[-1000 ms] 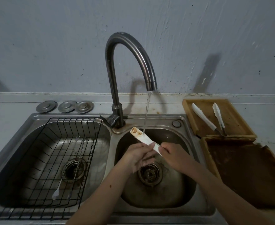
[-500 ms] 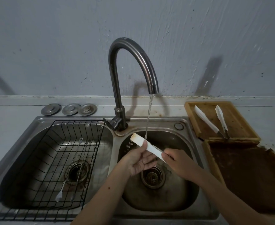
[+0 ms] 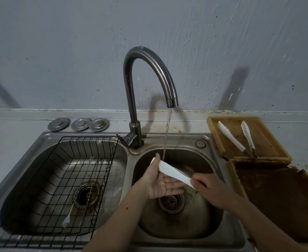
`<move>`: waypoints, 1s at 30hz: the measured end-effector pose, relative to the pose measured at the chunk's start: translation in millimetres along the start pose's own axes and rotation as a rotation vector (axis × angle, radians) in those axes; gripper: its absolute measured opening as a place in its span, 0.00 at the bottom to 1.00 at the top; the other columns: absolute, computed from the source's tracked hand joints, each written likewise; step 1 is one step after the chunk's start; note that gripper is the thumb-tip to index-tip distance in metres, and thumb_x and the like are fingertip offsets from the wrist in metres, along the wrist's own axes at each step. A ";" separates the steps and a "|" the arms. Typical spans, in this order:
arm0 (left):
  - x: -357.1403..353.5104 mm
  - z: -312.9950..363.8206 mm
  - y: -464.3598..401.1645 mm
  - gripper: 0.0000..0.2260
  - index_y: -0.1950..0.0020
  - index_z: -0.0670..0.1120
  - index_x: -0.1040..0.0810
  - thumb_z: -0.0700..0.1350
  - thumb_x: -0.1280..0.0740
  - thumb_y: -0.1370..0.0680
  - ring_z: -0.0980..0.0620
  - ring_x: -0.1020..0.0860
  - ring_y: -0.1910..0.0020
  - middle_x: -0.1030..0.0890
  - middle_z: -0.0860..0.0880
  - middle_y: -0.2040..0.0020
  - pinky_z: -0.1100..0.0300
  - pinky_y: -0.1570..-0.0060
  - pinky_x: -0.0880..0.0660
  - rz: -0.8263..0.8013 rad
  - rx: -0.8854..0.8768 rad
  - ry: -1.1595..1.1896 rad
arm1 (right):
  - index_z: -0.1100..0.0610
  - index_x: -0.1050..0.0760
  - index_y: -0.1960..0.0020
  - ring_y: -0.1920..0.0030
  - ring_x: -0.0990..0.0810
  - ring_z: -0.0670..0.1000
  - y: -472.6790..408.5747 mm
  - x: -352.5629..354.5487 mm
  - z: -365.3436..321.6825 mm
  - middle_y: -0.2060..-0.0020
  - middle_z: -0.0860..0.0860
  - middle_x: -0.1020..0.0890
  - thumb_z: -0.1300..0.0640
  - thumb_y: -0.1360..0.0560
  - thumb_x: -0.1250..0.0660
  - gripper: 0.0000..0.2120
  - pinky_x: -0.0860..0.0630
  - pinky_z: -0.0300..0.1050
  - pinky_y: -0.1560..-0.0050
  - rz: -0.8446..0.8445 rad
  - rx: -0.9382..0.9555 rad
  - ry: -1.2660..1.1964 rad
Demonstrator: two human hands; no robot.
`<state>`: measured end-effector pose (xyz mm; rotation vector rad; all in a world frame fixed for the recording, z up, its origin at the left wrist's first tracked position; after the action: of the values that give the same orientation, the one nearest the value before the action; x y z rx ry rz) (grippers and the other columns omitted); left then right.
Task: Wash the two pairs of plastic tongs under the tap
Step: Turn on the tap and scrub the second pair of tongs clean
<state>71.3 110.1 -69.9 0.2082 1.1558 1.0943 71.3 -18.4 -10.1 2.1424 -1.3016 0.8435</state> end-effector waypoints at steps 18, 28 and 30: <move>24.2 6.5 -4.0 0.23 0.45 0.35 0.27 0.56 0.40 0.23 0.42 0.15 0.61 0.16 0.36 0.61 0.56 0.67 0.19 0.133 -0.049 0.092 | 0.52 0.26 0.63 0.71 0.27 0.42 7.8 9.1 22.6 0.71 0.50 0.23 0.49 0.23 0.41 0.13 0.28 0.40 0.65 0.032 -0.026 0.099; 43.1 41.1 7.3 0.05 0.50 0.38 0.23 0.38 0.35 0.23 0.46 0.24 0.71 0.15 0.37 0.63 0.61 0.78 0.29 0.390 -0.394 -0.164 | 0.46 0.30 0.66 0.71 0.26 0.40 11.0 8.8 14.8 0.74 0.45 0.26 0.49 0.22 0.41 0.13 0.30 0.36 0.67 0.001 0.006 0.149; 38.6 46.1 11.7 0.07 0.50 0.35 0.22 0.39 0.34 0.24 0.49 0.27 0.75 0.17 0.33 0.57 0.62 0.80 0.32 0.384 -0.475 -0.228 | 0.42 0.31 0.66 0.70 0.26 0.39 13.2 8.6 9.9 0.74 0.44 0.26 0.49 0.22 0.41 0.13 0.30 0.34 0.68 -0.010 0.022 0.175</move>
<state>101.2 163.4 -66.1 0.1794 0.6394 1.6060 65.0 -35.9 -9.5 2.0382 -1.1976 1.0207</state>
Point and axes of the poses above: each hand's wrist, its own y-axis away from the middle knuckle, its own x-axis out of the back of the hand, z = x × y, the point moved 8 cm from there along -y, towards the middle knuckle
